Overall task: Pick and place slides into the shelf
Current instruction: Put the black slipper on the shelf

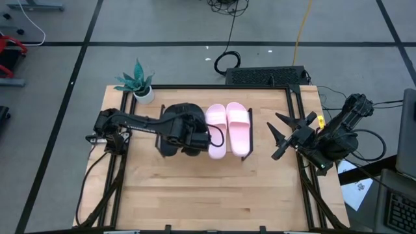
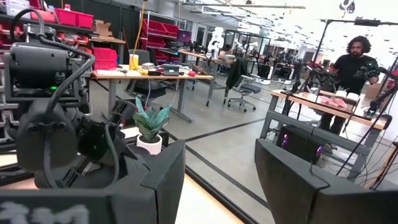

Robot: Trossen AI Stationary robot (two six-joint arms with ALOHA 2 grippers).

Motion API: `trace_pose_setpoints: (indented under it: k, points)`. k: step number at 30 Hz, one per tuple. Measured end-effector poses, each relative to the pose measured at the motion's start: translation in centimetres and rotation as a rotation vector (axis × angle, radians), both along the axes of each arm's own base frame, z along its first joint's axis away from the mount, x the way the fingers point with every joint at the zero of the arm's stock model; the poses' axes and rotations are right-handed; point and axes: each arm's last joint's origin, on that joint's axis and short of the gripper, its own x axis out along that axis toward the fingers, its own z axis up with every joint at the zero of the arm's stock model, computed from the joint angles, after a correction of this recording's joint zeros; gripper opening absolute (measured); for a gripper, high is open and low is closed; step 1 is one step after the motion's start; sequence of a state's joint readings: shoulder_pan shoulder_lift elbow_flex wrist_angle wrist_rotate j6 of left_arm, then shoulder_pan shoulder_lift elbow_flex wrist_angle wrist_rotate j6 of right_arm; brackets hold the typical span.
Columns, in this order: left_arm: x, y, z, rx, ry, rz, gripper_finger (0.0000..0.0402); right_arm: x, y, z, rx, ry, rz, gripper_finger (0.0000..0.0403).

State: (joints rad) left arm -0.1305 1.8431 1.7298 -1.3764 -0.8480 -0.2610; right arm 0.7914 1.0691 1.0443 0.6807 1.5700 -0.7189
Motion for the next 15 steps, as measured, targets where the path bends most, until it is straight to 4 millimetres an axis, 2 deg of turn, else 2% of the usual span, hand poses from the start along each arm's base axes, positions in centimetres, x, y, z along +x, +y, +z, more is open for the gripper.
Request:
trace_pose_setpoints:
  k: [9, 15]
  points:
    - [0.6, 0.4, -0.1, -0.030, -0.039, -0.004, 0.0000, 0.0, 0.0, 0.0, 0.000, 0.000, 0.000, 0.0183]
    - [0.3, 0.5, -2.1, -0.052, 0.001, -0.002, 0.0000, 0.0, 0.0, 0.0, 0.000, 0.000, 0.000, 0.0183]
